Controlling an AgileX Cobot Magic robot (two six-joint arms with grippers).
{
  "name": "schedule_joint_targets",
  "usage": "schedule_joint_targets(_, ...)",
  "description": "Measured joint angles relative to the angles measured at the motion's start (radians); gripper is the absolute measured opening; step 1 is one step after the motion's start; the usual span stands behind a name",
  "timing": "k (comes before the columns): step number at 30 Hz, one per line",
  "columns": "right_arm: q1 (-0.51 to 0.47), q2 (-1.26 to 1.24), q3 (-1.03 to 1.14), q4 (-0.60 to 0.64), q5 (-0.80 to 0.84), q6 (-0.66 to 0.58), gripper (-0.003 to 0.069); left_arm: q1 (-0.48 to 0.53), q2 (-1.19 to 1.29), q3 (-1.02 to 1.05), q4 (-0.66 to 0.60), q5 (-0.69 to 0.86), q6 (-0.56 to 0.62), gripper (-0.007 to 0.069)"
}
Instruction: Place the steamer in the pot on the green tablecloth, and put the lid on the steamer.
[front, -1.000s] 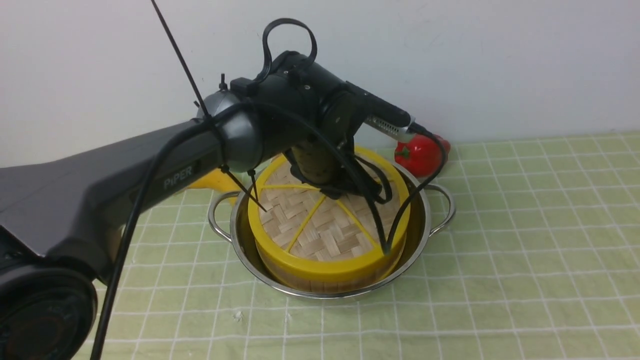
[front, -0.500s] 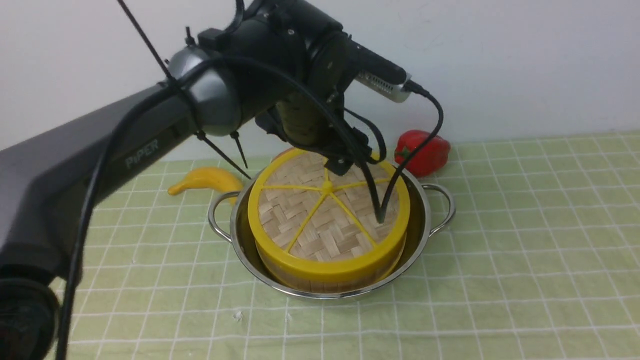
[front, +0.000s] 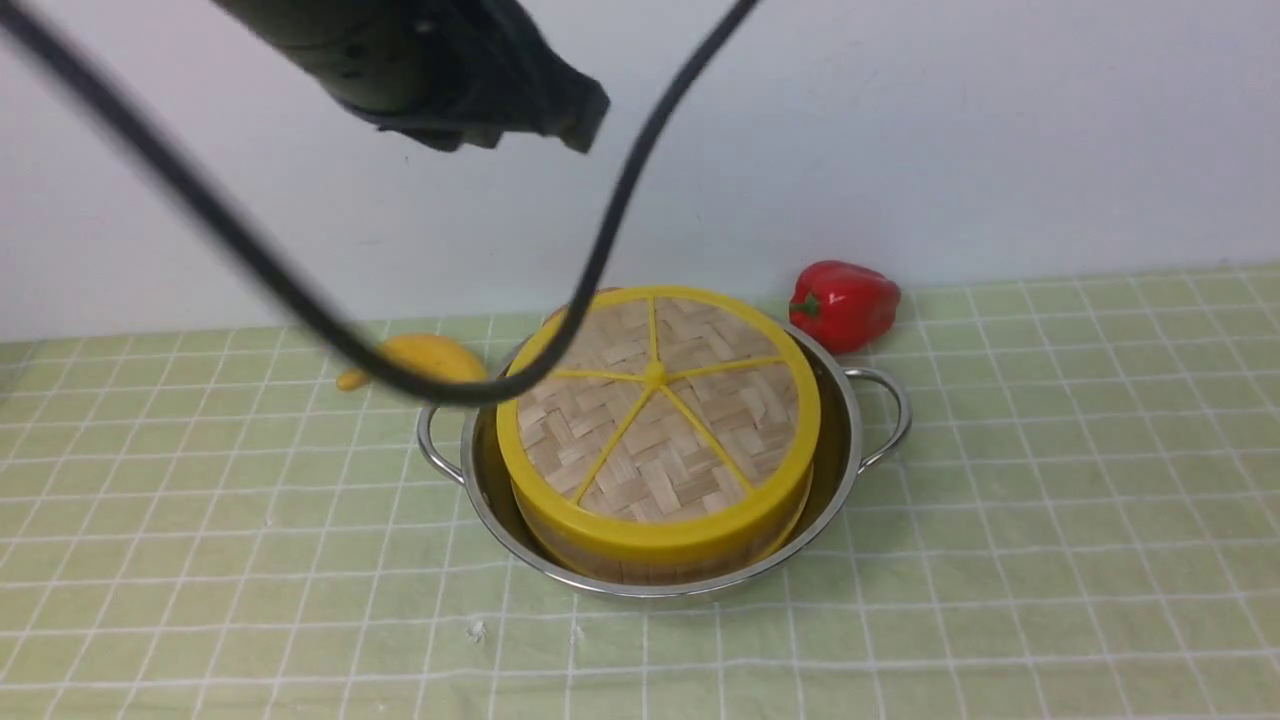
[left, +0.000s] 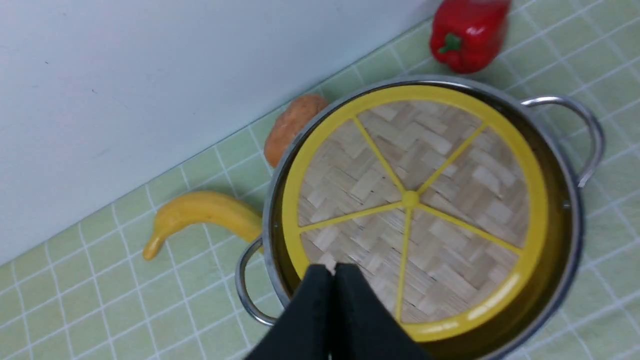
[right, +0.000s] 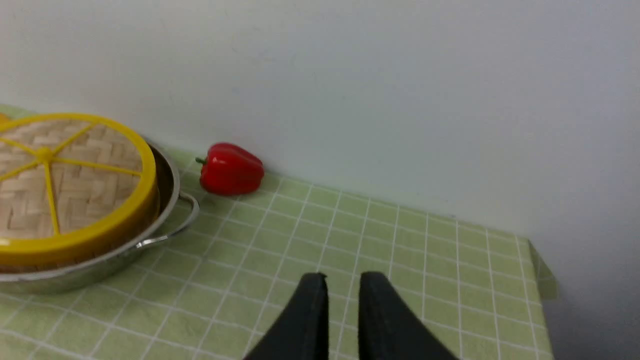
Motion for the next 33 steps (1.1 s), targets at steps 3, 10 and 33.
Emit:
schedule_joint_targets(3,0.000,-0.072,0.088,-0.009,-0.014,0.005,0.0034,0.000,-0.132,0.116,-0.014,-0.057,0.002,-0.0023)
schedule_joint_targets(10,0.000,-0.156,0.181,-0.009,-0.071,0.008,-0.0016,0.000,-0.406,0.516,-0.037,-0.331,0.002,-0.0023)
schedule_joint_targets(33,0.000,-0.156,0.199,0.159,-0.080,0.011,0.0013,0.000,-0.716,1.022,-0.189,-0.639,-0.043,-0.0019)
